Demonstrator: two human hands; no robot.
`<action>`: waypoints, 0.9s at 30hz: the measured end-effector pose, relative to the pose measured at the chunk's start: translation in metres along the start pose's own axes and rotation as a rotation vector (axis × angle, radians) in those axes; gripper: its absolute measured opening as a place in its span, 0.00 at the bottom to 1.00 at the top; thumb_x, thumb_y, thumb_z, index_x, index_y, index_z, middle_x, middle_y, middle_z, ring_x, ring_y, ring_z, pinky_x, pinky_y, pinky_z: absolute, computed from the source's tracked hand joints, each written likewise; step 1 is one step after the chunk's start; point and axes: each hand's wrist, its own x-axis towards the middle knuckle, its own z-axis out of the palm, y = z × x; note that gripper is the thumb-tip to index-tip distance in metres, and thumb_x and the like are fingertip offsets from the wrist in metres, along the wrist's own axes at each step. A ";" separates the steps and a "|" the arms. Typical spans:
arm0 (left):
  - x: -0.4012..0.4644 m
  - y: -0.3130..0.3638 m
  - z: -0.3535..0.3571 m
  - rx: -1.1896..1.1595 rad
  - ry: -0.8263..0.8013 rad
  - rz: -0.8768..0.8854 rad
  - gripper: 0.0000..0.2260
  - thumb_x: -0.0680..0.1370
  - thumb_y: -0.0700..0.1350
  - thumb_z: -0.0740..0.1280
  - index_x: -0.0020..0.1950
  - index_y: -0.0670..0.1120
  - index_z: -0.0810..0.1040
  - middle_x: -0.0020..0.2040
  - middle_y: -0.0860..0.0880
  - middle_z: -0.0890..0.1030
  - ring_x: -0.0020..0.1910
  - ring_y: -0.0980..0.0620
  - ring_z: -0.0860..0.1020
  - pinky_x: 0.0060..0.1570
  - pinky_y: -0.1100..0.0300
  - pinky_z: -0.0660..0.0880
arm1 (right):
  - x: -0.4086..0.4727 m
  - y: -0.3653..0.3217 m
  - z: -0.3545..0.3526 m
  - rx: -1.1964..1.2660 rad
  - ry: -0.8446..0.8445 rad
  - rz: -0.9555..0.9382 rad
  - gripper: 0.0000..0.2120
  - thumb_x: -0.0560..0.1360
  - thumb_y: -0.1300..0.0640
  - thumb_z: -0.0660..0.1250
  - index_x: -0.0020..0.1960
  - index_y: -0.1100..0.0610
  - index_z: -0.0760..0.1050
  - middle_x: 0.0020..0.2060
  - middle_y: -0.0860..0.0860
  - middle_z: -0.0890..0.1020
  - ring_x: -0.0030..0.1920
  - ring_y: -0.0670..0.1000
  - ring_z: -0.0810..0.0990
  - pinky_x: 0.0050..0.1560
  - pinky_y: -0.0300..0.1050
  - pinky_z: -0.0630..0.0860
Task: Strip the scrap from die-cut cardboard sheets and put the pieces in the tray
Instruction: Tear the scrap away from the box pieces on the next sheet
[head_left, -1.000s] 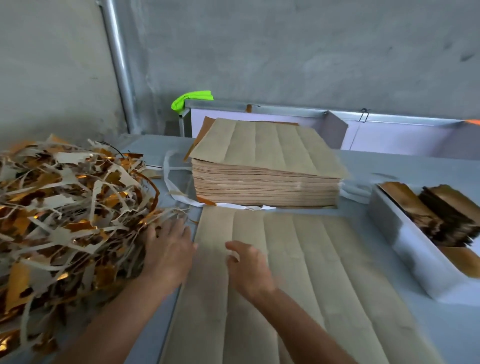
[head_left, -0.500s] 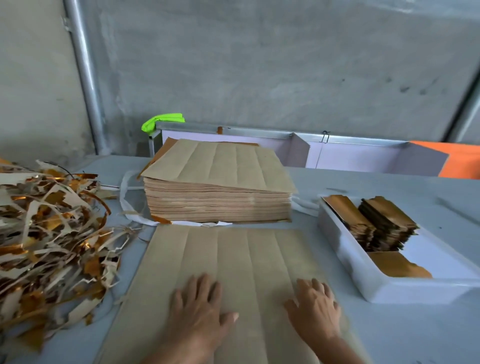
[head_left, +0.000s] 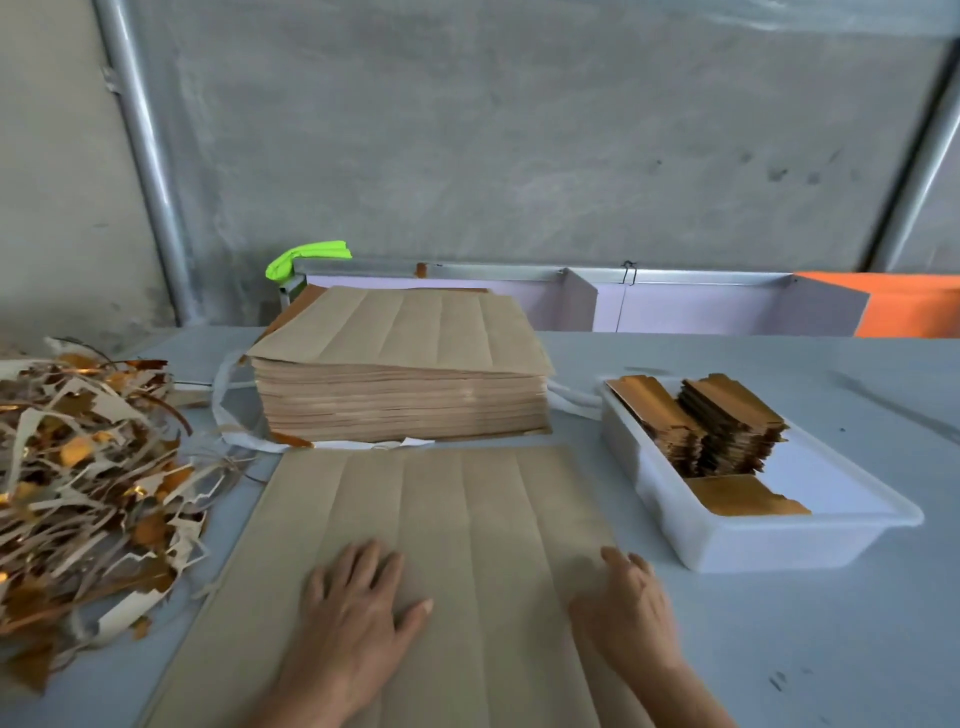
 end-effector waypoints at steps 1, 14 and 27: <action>0.001 0.000 0.003 0.025 -0.006 -0.015 0.38 0.70 0.66 0.41 0.68 0.50 0.73 0.71 0.46 0.70 0.71 0.48 0.67 0.65 0.44 0.64 | 0.000 0.003 -0.001 0.050 -0.002 0.008 0.25 0.74 0.55 0.65 0.69 0.57 0.65 0.63 0.56 0.72 0.67 0.55 0.68 0.60 0.42 0.65; 0.005 -0.006 0.016 0.038 0.056 -0.023 0.46 0.63 0.67 0.28 0.75 0.54 0.59 0.77 0.51 0.57 0.75 0.51 0.54 0.69 0.52 0.53 | -0.001 0.020 -0.029 0.646 0.079 0.093 0.14 0.69 0.70 0.65 0.33 0.53 0.79 0.30 0.49 0.78 0.34 0.51 0.78 0.34 0.43 0.76; 0.003 -0.005 0.012 0.035 0.050 -0.019 0.47 0.62 0.67 0.29 0.75 0.53 0.61 0.77 0.51 0.57 0.75 0.51 0.54 0.70 0.51 0.54 | -0.009 0.046 -0.042 0.863 -0.043 0.247 0.16 0.74 0.72 0.64 0.60 0.65 0.75 0.52 0.56 0.80 0.55 0.55 0.77 0.57 0.46 0.72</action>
